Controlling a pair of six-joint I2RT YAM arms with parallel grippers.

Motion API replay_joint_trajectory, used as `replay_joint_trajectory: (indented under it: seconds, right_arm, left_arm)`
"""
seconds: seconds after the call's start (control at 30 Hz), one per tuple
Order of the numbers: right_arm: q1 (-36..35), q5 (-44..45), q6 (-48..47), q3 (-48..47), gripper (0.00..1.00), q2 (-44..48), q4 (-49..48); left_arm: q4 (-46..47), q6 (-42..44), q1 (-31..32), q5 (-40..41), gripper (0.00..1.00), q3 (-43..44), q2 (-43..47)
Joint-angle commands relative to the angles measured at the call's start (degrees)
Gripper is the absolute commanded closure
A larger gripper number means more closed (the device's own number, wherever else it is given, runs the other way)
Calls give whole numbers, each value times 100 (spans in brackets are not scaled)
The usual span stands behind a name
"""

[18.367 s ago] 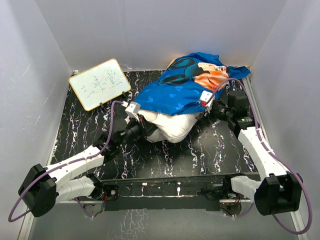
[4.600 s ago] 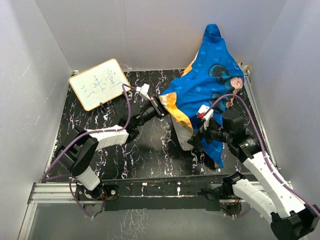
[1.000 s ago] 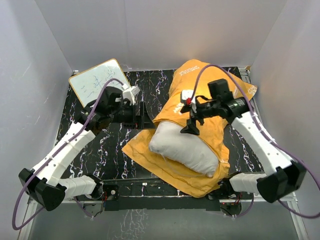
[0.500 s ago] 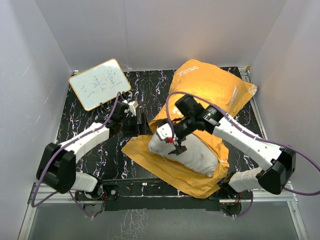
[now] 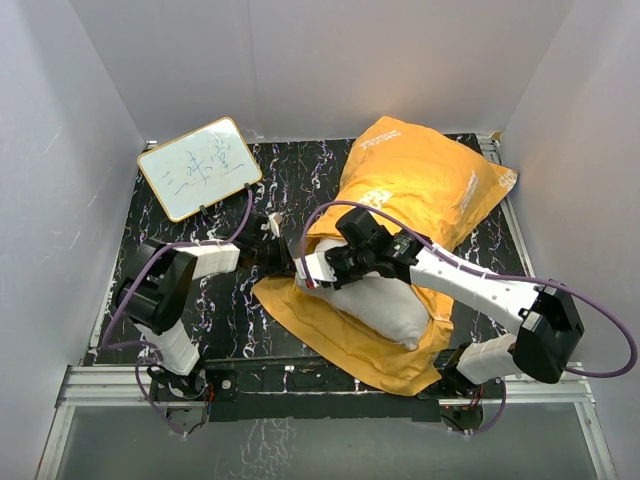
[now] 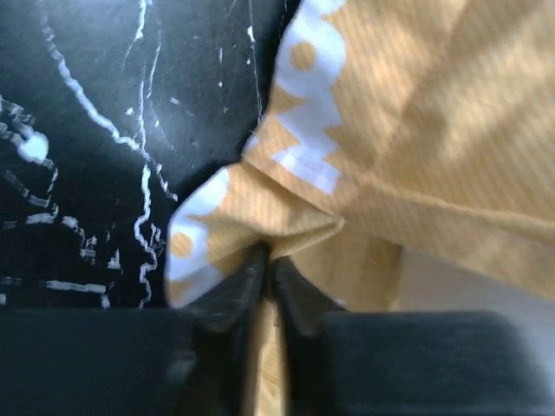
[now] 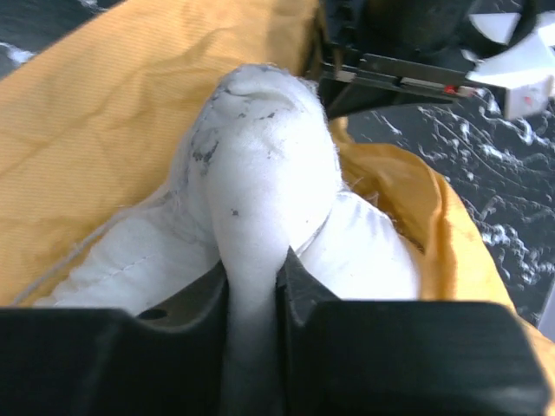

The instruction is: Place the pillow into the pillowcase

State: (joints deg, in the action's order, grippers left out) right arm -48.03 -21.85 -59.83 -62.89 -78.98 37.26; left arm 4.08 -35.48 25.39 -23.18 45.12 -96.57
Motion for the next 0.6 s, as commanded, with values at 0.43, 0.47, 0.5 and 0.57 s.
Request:
replay_joint_trajectory:
  seconds: [0.43, 0.47, 0.5, 0.57]
  right_arm:
    - [2349, 2355, -201, -720, 92, -692, -2121]
    - [2300, 2277, -146, -601, 92, -663, -2030]
    - [2226, 2184, -73, -483, 92, -651, -1879]
    - [2176, 1610, 161, -322, 92, -615, -1446]
  left_arm:
    - [-3702, 1093, -41, 743, 100, 1841, 1969]
    - [-3635, 1070, -42, 760, 100, 1695, 2034]
    - [-3470, 1031, -49, 755, 100, 1562, 2060]
    - [-3194, 923, -61, 726, 100, 1396, 1971]
